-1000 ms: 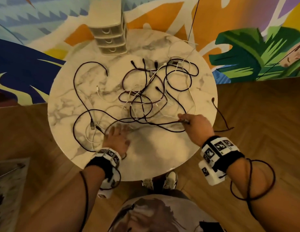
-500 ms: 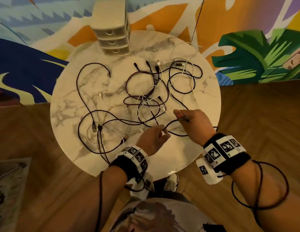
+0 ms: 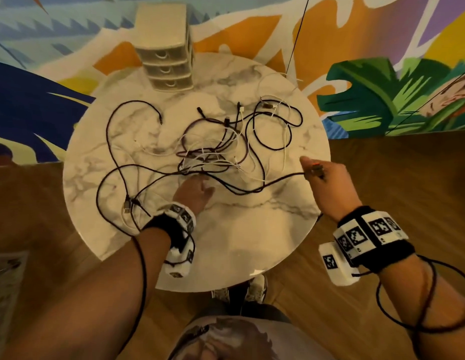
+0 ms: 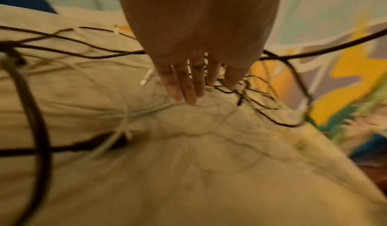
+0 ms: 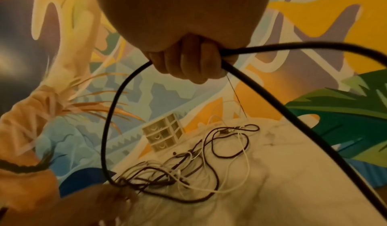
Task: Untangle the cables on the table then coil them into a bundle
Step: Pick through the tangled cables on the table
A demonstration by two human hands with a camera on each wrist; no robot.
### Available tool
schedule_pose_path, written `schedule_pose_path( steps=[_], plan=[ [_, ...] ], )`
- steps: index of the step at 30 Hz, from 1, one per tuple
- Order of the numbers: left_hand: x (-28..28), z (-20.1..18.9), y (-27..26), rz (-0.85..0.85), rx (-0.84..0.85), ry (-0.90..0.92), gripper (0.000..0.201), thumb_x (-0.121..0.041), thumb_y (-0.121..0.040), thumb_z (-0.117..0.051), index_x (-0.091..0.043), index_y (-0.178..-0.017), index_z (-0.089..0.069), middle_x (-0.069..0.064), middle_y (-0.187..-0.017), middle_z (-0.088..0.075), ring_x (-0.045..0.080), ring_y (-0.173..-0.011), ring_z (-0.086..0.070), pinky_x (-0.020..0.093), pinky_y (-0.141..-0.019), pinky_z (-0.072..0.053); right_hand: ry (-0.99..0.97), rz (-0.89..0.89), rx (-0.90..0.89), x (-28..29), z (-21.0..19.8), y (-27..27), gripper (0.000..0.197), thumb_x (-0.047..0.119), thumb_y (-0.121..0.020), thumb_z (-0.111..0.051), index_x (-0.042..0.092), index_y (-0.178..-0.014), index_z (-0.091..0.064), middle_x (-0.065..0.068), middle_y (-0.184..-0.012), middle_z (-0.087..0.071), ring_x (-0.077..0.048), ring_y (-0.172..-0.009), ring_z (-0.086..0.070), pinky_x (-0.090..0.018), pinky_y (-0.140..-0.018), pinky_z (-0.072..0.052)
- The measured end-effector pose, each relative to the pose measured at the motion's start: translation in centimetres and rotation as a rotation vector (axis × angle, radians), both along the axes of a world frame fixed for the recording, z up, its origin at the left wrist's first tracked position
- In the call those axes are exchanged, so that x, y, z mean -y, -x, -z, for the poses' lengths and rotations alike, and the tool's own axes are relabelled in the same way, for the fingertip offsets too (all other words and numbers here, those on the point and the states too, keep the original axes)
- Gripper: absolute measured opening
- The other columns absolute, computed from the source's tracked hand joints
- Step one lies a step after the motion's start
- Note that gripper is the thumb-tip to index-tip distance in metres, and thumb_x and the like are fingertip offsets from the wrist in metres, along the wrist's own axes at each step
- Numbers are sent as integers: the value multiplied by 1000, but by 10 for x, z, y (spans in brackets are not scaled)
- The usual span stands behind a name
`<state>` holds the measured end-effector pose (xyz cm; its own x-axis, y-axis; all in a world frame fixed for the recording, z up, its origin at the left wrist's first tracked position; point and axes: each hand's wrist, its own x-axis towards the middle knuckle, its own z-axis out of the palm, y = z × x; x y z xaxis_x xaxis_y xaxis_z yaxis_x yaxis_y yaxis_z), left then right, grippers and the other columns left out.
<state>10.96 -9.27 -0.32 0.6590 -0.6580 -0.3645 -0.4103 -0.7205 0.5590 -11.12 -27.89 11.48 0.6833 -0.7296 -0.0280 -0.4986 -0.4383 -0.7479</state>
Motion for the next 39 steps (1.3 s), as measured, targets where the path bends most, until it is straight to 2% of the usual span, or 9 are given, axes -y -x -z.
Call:
schedule_pose_path(
  steps=[4, 10, 13, 16, 21, 25, 27, 30, 39],
  plan=[
    [9, -32, 52, 114, 249, 179, 34, -34, -83, -65, -17, -109, -51, -5, -81, -50, 15, -67, -49, 26, -57, -34, -33, -90, -32, -19, -5, -14, 50, 37, -98, -44, 20, -53, -29, -1, -51, -32, -19, -54, -28, -33, -56, -24],
    [-2, -17, 75, 261, 208, 177, 17, -31, -93, -53, -16, -97, -60, 0, -89, -60, 23, -80, -59, 29, -66, -41, -87, -172, 34, -33, -19, -24, 44, 30, -98, -47, 7, -61, -52, -12, -60, -52, -27, -57, -42, -36, -62, -38],
    [-22, -3, 51, -13, 100, 150, 18, -25, -94, -53, -12, -97, -66, 10, -90, -68, 29, -84, -62, 26, -67, -38, -168, 19, 144, -16, -29, -22, 25, 18, -98, -48, 10, -101, -71, -3, -95, -67, -12, -83, -60, -29, -81, -47],
    [-33, -10, 18, -204, 27, 83, 31, -36, -97, -45, -12, -99, -65, 15, -92, -68, 34, -83, -64, 33, -67, -46, -160, 214, 181, 17, -22, -12, 33, 28, -100, -41, 23, -71, -55, 1, -72, -56, -9, -64, -50, -25, -64, -38],
    [-21, -43, 23, 48, 336, -67, 36, -40, -99, -34, -16, -95, -61, 7, -96, -65, 29, -91, -60, 34, -68, -41, 206, 127, 29, 9, 9, -6, 34, 27, -100, -38, 12, -130, -46, -12, -132, -46, -25, -125, -40, -29, -102, -31],
    [-17, -42, 49, 190, 412, -153, 37, -41, -99, -32, -17, -94, -60, 4, -95, -65, 26, -89, -61, 33, -66, -42, 397, -299, 78, -62, 24, -46, 41, 22, -98, -35, 12, -136, -47, -6, -144, -42, -20, -137, -30, -37, -118, -14],
    [-17, -42, 57, 236, 436, -170, 33, -36, -98, -34, -16, -94, -61, 5, -95, -65, 26, -89, -62, 33, -65, -43, 265, -567, -186, -86, 43, -62, 39, 24, -95, -32, 17, -127, -53, -6, -133, -55, -24, -129, -44, -44, -115, -25],
    [-18, -39, 62, 236, 420, -185, 32, -34, -98, -36, -17, -101, -63, 4, -99, -65, 25, -92, -62, 32, -67, -44, 47, -530, -486, -91, 51, -71, 22, 27, -97, -40, 19, -107, -58, -10, -106, -65, -31, -102, -58, -33, -77, -42],
    [-24, 15, 29, -29, 22, 125, 30, -19, -97, -47, -11, -124, -57, 13, -129, -51, 30, -118, -48, 33, -97, -35, 227, -233, -119, -51, 0, -71, 22, 25, -95, -49, 22, -97, -71, -11, -93, -72, -34, -90, -63, -38, -74, -47]
  ],
)
